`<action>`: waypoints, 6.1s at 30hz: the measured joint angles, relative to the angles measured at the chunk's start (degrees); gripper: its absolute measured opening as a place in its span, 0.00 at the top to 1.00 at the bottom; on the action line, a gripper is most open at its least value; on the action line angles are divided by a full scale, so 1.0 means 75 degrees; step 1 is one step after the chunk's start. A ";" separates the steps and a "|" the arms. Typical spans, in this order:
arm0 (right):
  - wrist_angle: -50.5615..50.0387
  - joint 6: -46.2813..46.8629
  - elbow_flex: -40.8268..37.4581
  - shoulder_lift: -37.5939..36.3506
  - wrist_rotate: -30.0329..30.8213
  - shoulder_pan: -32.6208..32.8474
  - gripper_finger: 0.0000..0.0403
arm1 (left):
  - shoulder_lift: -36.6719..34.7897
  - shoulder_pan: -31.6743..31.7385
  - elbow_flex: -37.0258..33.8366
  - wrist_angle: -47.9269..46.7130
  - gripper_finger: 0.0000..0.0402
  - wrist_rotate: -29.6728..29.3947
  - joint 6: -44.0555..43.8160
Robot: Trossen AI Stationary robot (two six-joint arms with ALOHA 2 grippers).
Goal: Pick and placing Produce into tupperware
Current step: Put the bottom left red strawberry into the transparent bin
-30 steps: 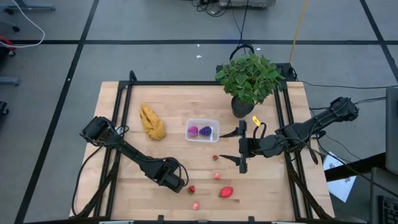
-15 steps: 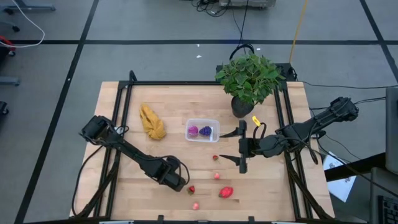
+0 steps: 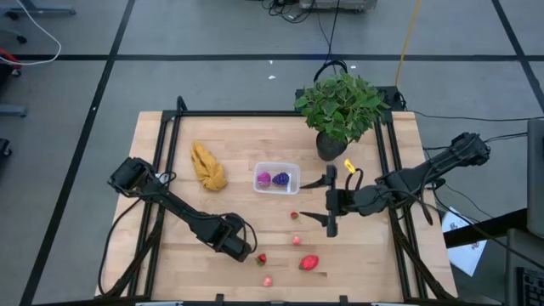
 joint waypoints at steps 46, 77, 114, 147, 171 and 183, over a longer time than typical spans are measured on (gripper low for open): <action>0.0251 0.0001 -0.0184 0.0000 0.0002 -0.0008 0.23 | -0.0015 -0.0055 0.0000 -0.0108 0.54 0.0920 0.2172; 0.0309 0.0007 -0.0187 0.0000 0.0002 -0.0008 0.23 | 0.0032 -0.0262 -0.0239 -0.0093 0.54 0.0530 0.1971; 0.0315 0.0007 -0.0187 0.0002 0.0002 -0.0008 0.23 | 0.0041 -0.0268 -0.0242 -0.0082 0.65 0.0606 0.1887; 0.0312 -0.0002 -0.0187 0.0001 0.0005 -0.0008 0.23 | 0.0017 0.0828 0.1015 -0.1696 0.60 0.0415 0.3812; 0.0037 -0.0431 -0.0187 -0.1531 0.0074 -0.0013 0.23 | 0.0000 0.3308 0.2900 -0.2402 0.61 -0.2472 0.8023; -0.0670 -0.0401 -0.0187 -0.1758 0.0072 -0.0013 0.23 | 0.0007 0.3979 0.2900 -0.0786 0.61 -0.2466 0.9051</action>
